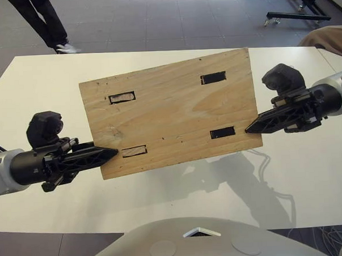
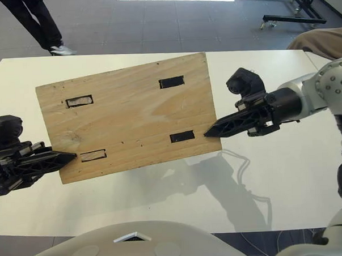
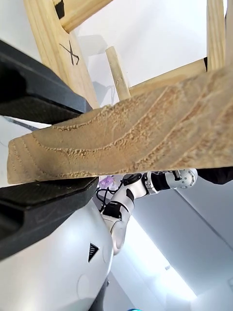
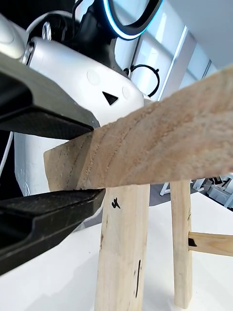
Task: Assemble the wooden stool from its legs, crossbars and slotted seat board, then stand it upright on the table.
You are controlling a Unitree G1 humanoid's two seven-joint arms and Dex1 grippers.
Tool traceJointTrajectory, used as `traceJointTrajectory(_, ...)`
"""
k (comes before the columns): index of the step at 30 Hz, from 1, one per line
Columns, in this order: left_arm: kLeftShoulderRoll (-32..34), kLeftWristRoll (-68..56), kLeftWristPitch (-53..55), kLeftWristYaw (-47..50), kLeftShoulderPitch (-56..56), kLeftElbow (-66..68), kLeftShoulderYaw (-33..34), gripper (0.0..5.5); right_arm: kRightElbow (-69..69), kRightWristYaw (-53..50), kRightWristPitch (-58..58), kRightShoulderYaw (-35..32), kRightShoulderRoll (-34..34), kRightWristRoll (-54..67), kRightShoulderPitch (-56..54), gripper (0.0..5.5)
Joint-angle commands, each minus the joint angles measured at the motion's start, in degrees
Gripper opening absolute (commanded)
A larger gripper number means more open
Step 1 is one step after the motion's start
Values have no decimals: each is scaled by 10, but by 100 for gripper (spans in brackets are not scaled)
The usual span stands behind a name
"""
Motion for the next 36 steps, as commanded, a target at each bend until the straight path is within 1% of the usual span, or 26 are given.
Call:
traceJointTrajectory(1, 31, -67, 12, 87, -81, 26, -41, 146, 20, 53, 12, 93, 3, 172, -108, 140)
traceJointTrajectory(4, 23, -73, 24, 116, -110, 64, -68, 146, 59, 20, 12, 126, 18, 174, -116, 140)
traceJointTrajectory(5, 15, -68, 28, 127, -116, 67, -79, 183, 62, 12, 12, 134, 21, 165, -114, 140)
traceJointTrajectory(6, 10, -66, 31, 134, -118, 65, -86, 196, 65, 3, 12, 140, 24, 156, -114, 177)
traceJointTrajectory(10, -3, -64, 34, 173, -137, 69, -105, 271, 123, -43, 12, 150, 45, 169, -132, 258)
traceJointTrajectory(11, -6, -58, 34, 176, -139, 75, -104, 280, 134, -56, 12, 143, 49, 175, -131, 270)
traceJointTrajectory(12, -7, -56, 35, 177, -137, 81, -101, 304, 142, -70, 12, 132, 54, 175, -127, 296)
traceJointTrajectory(15, -11, -44, 38, 169, -139, 102, -90, 357, 162, -98, 11, 93, 55, 129, -93, 357)
traceJointTrajectory(19, -15, -13, 46, 151, -170, 149, -89, 360, 178, -116, 7, 32, 62, 41, -47, 436)
traceJointTrajectory(22, -34, 20, 46, 147, -202, 175, -94, 360, 200, -119, -11, -10, 81, -26, -29, 492)
traceJointTrajectory(24, -42, 24, 48, 147, -214, 183, -85, 360, 206, -114, -25, -33, 94, -59, -23, 532)
traceJointTrajectory(27, -54, 16, 44, 150, -219, 189, -56, 360, 213, -111, -41, -75, 121, -93, -16, 536)
traceJointTrajectory(31, -81, 19, 22, 160, -213, 170, -9, 360, 175, -90, -46, -126, 122, -104, 20, 536)
traceJointTrajectory(34, -93, 19, 14, 162, -199, 155, 39, 360, 146, -87, -58, -183, 121, -103, 58, 536)
traceJointTrajectory(36, -95, 40, 13, 152, -170, 144, 82, 360, 135, -104, -72, -241, 129, -96, 85, 536)
